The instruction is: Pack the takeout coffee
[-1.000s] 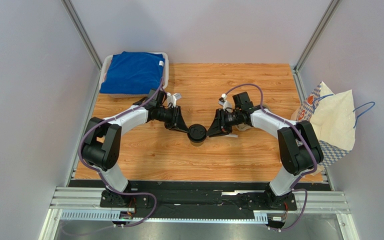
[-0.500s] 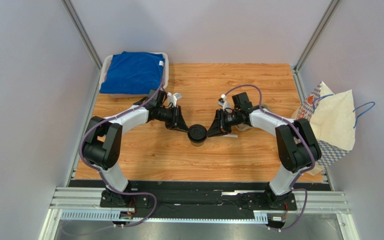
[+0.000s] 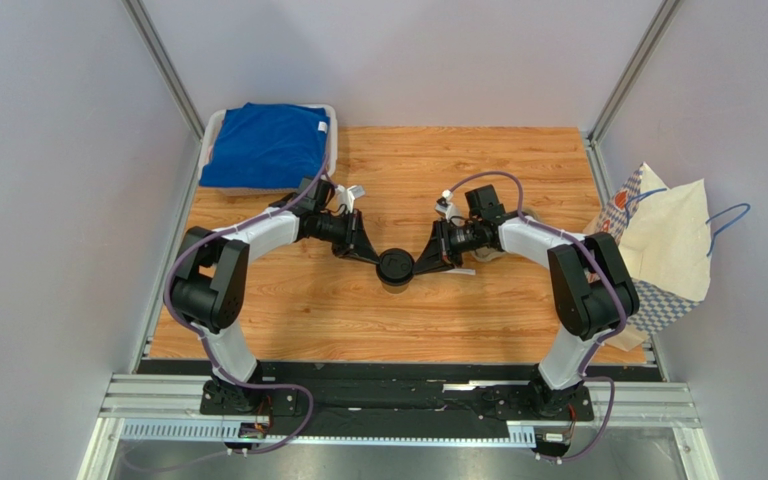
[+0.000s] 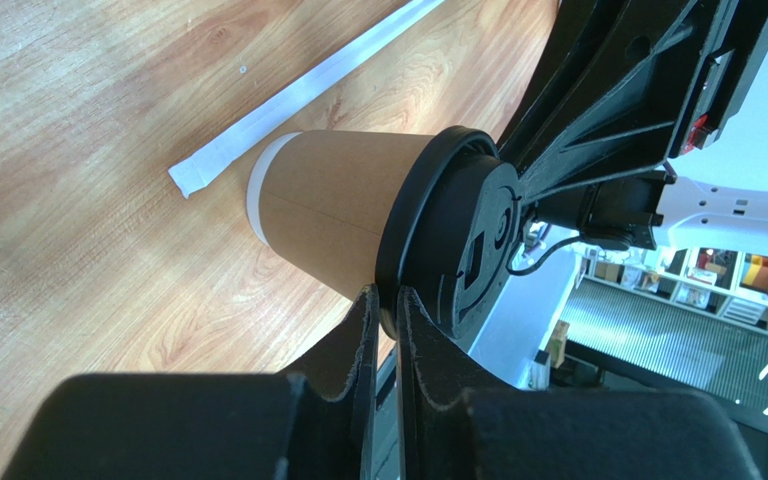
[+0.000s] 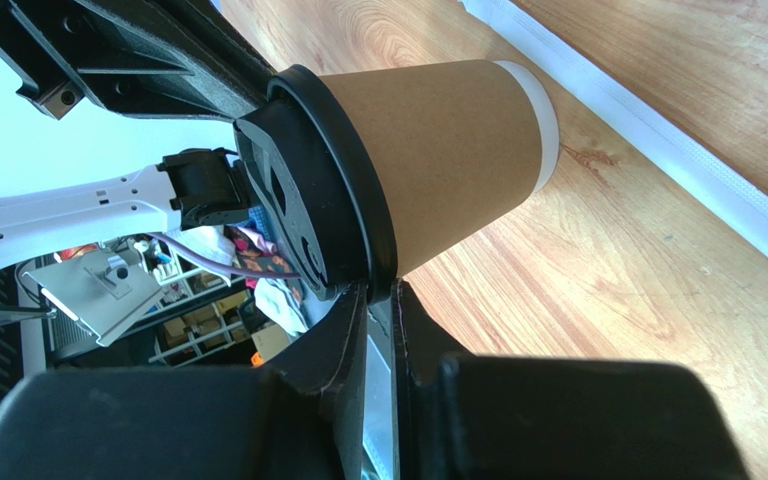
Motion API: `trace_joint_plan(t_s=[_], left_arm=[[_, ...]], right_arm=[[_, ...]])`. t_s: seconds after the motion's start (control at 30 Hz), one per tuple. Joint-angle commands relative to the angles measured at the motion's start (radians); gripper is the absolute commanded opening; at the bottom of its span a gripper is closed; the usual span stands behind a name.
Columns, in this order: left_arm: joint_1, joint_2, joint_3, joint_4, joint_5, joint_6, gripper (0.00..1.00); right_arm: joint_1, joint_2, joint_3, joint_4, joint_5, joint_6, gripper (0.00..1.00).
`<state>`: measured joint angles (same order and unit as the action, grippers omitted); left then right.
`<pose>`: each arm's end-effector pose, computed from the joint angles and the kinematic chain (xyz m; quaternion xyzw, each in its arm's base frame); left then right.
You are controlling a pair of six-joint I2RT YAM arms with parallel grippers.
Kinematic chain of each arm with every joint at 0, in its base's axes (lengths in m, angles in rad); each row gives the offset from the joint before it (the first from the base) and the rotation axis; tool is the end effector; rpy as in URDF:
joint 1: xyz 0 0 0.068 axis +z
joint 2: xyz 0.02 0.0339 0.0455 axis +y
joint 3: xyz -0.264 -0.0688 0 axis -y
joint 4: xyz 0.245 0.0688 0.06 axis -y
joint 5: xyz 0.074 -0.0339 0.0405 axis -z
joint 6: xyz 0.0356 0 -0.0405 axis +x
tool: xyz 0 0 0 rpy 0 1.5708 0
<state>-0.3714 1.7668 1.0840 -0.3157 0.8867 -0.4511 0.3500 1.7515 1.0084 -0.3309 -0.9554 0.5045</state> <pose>0.3176 -0.1533 0.1833 0.0865 0.8707 -0.4791 0.0692 0.3033 0.1417 0.1685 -0.0463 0.8670 0.4960 0.0140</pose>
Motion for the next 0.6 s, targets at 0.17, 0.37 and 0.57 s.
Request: trace_joint_plan(t_s=[0.17, 0.37, 0.57], left_arm=[[-0.017, -0.016, 0.005, -0.01, -0.048, 0.028, 0.13], [-0.017, -0.087, 0.004, 0.023, -0.031, 0.003, 0.15], [-0.017, -0.113, 0.017, 0.007, -0.041, 0.008, 0.25]], right_arm=[[0.032, 0.017, 0.012, 0.003, 0.098, -0.038, 0.1], [0.032, -0.046, 0.013, -0.013, 0.078, -0.029, 0.15], [0.026, -0.083, 0.006, -0.031, 0.08, -0.03, 0.25]])
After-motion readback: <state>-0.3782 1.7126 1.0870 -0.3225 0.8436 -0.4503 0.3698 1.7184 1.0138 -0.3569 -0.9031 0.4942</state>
